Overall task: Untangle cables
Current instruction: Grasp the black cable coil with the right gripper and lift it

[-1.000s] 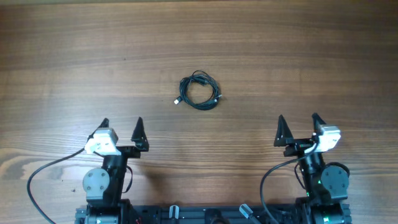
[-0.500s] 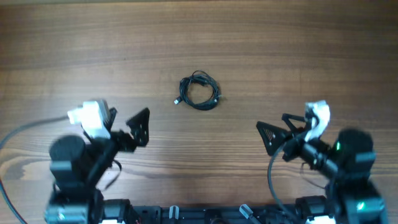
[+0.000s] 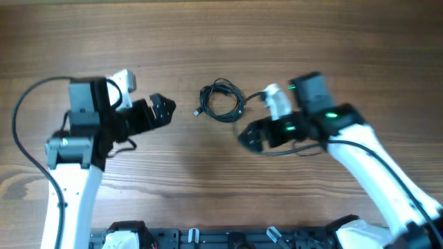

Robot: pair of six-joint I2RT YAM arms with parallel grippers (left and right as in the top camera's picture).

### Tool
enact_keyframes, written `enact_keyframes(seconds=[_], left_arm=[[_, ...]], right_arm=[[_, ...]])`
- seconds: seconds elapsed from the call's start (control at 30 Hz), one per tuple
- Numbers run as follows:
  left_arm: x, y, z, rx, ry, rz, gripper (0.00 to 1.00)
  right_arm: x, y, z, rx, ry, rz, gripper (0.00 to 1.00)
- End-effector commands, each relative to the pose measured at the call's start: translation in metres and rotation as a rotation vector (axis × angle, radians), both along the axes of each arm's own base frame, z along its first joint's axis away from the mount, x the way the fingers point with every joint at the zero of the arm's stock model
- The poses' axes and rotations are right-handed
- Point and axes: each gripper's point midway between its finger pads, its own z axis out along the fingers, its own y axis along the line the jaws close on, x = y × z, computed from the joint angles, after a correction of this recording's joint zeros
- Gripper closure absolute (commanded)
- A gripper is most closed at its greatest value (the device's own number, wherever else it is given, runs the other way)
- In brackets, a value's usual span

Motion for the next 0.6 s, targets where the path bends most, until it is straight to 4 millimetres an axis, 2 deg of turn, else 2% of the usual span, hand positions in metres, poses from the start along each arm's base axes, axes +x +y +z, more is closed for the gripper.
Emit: enact_keyframes(seconds=[0.0,0.07,0.13,0.23,0.3,0.4,0.57], left_arm=[[0.009,-0.003,0.03,0.012,-0.058,-0.045,0.0],[0.003,-0.005,0.033,0.002,-0.057,-0.051,0.0],[-0.006,-0.004,0.033,0.01,-0.044,-0.047,0.0],[-0.007,-0.003,0.035,0.027,-0.06,-0.059,0.02],[-0.007,-0.006,0.035,0.009,-0.055,-0.072,0.06],[-0.008,-0.011,0.034,-0.017,-0.043,-0.09,0.06],[-0.012,-0.011,0.031,-0.018,-0.021,-0.09,0.05]], right_arm=[[0.01,0.041,-0.016,-0.148,-0.215,0.197,0.0],[0.028,0.051,-0.012,-0.177,-0.339,0.187,0.0],[0.051,0.069,0.008,-0.082,-0.403,0.087,0.0],[0.073,0.085,0.025,-0.003,-0.499,0.047,0.04],[0.08,0.091,0.017,0.005,-0.499,0.038,0.04],[0.084,0.099,-0.023,-0.006,-0.39,0.014,0.04],[0.083,0.096,-0.057,-0.057,-0.332,0.022,0.04]])
